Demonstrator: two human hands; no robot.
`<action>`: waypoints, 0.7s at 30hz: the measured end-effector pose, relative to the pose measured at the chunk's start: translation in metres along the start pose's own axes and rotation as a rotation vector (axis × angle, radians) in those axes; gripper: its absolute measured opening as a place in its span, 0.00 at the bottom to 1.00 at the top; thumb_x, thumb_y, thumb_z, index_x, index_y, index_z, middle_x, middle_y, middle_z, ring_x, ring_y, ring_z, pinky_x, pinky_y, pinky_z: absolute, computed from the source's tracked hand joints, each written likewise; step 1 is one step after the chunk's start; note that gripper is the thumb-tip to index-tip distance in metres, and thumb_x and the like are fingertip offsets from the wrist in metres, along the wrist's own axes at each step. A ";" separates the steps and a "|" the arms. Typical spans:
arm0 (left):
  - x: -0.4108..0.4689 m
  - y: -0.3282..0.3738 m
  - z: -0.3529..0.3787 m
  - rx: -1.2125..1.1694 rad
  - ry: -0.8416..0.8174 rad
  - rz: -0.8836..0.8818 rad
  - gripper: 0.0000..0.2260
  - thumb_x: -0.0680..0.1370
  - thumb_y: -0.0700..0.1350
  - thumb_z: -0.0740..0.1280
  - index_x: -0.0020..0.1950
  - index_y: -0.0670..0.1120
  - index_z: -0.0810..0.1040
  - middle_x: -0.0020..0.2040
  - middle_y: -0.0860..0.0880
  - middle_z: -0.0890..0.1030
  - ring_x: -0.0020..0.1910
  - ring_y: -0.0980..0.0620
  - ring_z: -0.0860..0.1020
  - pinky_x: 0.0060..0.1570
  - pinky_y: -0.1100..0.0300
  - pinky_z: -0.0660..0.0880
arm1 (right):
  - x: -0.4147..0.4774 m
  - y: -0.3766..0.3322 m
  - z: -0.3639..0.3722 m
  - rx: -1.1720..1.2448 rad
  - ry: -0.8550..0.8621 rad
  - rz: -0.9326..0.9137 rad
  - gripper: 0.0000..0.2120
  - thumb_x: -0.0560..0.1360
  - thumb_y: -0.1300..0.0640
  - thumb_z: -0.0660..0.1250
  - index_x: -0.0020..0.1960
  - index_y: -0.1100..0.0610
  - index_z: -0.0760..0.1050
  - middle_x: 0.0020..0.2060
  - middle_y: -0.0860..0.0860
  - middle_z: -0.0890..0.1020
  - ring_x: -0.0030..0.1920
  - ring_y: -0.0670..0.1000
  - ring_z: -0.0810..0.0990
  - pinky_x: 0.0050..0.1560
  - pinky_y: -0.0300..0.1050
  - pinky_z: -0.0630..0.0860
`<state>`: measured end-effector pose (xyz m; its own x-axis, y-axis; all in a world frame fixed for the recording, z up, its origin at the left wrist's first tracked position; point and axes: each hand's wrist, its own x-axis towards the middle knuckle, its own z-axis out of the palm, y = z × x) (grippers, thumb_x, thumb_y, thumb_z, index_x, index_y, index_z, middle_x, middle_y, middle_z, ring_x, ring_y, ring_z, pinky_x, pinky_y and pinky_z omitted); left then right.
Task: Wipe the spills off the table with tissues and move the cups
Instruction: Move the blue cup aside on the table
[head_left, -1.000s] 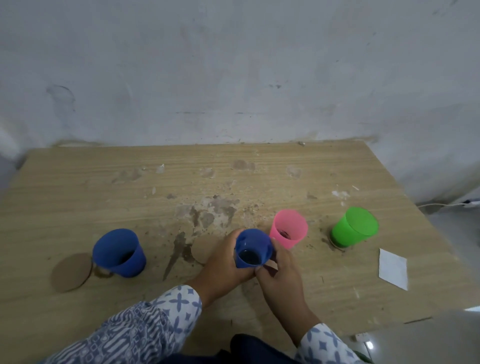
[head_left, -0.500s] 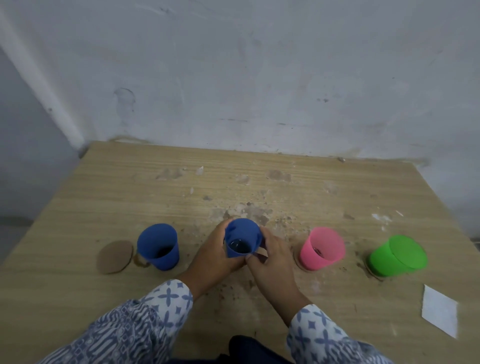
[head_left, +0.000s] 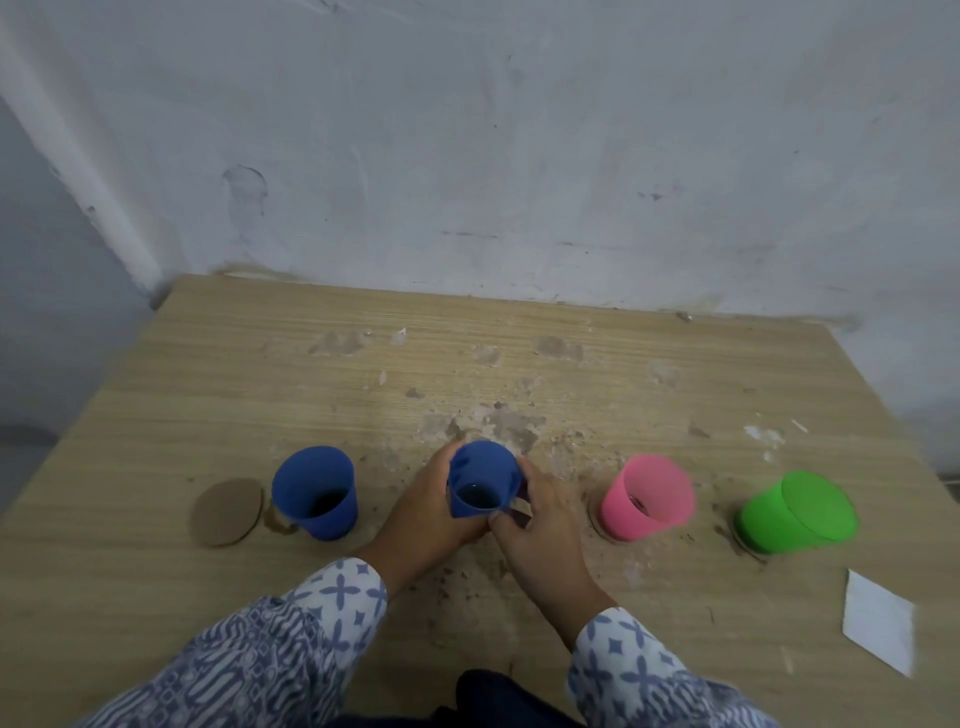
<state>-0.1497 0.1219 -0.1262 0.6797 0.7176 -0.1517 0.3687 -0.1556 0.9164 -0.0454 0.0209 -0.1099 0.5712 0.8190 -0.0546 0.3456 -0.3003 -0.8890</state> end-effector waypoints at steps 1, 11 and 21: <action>0.000 -0.001 0.000 0.003 -0.002 -0.003 0.32 0.72 0.47 0.74 0.68 0.56 0.58 0.57 0.65 0.67 0.53 0.71 0.68 0.47 0.82 0.66 | 0.000 0.000 0.000 -0.006 0.003 -0.005 0.27 0.72 0.61 0.66 0.69 0.51 0.65 0.60 0.48 0.71 0.58 0.43 0.72 0.53 0.36 0.76; 0.002 -0.005 0.001 0.033 -0.009 -0.017 0.32 0.72 0.47 0.74 0.68 0.56 0.58 0.59 0.62 0.67 0.57 0.66 0.68 0.48 0.82 0.65 | -0.001 0.001 0.003 -0.034 0.007 -0.010 0.27 0.72 0.59 0.66 0.69 0.50 0.64 0.61 0.48 0.71 0.58 0.44 0.72 0.55 0.39 0.76; -0.010 0.003 0.000 0.037 0.004 0.017 0.48 0.69 0.53 0.76 0.78 0.50 0.47 0.76 0.51 0.57 0.74 0.53 0.59 0.69 0.58 0.61 | -0.005 -0.005 0.001 -0.123 0.012 0.016 0.30 0.73 0.56 0.66 0.71 0.52 0.59 0.64 0.49 0.68 0.63 0.47 0.69 0.61 0.50 0.73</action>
<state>-0.1553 0.1145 -0.1219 0.6833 0.7176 -0.1345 0.3803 -0.1926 0.9046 -0.0506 0.0188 -0.1058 0.5863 0.8078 -0.0618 0.4246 -0.3713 -0.8258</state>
